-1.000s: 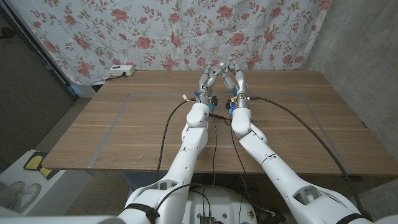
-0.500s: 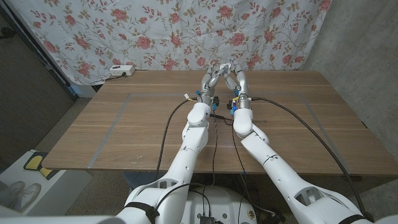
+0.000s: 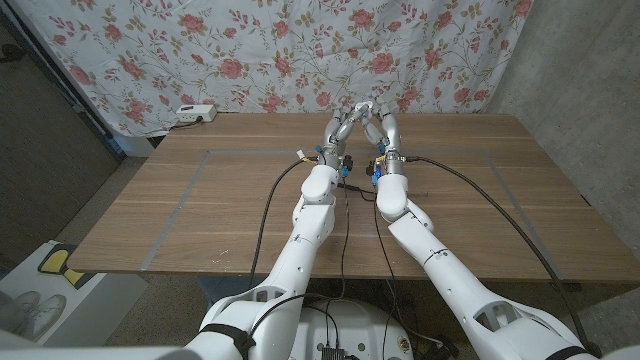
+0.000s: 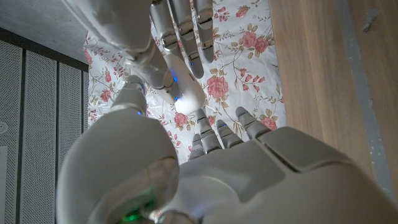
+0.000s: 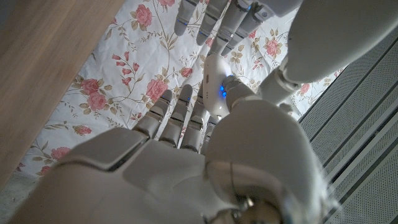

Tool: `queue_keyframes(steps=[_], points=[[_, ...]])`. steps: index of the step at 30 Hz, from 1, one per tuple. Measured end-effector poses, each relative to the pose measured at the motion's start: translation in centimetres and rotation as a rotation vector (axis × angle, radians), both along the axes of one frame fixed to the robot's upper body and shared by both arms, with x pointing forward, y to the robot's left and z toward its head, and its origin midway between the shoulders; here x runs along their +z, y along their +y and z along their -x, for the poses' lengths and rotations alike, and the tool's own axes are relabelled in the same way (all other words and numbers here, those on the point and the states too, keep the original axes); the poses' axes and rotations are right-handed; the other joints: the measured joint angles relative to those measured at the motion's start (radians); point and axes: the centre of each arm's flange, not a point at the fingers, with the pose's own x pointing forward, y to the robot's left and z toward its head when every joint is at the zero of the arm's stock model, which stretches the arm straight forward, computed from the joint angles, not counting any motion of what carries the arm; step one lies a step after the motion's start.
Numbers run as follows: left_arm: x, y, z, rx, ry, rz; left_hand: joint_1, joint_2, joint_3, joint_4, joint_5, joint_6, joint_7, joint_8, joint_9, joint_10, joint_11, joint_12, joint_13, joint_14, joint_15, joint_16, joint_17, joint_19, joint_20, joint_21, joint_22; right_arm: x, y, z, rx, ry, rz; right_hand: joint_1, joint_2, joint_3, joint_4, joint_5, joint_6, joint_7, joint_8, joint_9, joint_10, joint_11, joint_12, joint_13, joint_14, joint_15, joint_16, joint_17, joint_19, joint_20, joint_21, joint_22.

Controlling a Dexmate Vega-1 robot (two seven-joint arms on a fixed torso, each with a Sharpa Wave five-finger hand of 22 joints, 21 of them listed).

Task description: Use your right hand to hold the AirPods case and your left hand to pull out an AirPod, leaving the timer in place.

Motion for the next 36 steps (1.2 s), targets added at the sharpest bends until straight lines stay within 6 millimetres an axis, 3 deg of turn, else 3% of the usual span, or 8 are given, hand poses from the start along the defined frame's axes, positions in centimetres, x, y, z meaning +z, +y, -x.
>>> queue_keyframes(steps=[11, 23, 36], points=[[-0.3, 0.8, 0.2, -0.003, -0.018, 0.005, -0.060, -0.036, -0.037, 0.021, 0.005, -0.019, -0.008, -0.001, 0.000, -0.023, 0.000, 0.000, -0.012, -0.018, 0.007, 0.000, 0.003, -0.018, 0.007, 0.000, 0.000, 0.0, -0.1, -0.3, 0.030, 0.051, -0.049, 0.005, -0.005, -0.006, -0.005, 0.000, 0.009, 0.002, -0.004, 0.000, 0.011, 0.011, -0.001, -0.010, 0.014, -0.003, 0.004, 0.000, 0.009, 0.009, 0.000, 0.000], [-0.3, 2.0, 0.3, 0.011, -0.031, 0.017, -0.085, -0.042, -0.047, 0.030, 0.005, -0.024, -0.014, -0.001, 0.000, -0.023, 0.000, 0.009, -0.016, -0.018, 0.006, 0.005, 0.003, -0.021, 0.010, 0.000, 0.000, 0.0, -0.4, -0.4, 0.052, 0.088, -0.087, 0.009, -0.009, -0.006, -0.005, 0.000, 0.023, 0.013, -0.004, 0.000, 0.016, 0.016, -0.004, -0.021, 0.025, -0.004, 0.004, -0.003, 0.028, 0.015, 0.000, 0.000], [0.1, 4.5, 0.8, 0.073, -0.060, 0.030, -0.103, -0.042, -0.058, 0.033, 0.012, -0.020, -0.010, 0.005, 0.000, -0.005, 0.010, 0.022, -0.024, -0.014, 0.010, 0.005, 0.003, -0.025, 0.014, 0.000, 0.000, 0.1, -1.0, 0.1, 0.080, 0.107, -0.122, 0.015, -0.006, -0.015, -0.007, 0.000, 0.028, 0.007, -0.008, 0.000, 0.021, 0.021, 0.000, -0.039, 0.062, -0.005, 0.015, -0.002, 0.072, 0.001, 0.012, 0.000]])
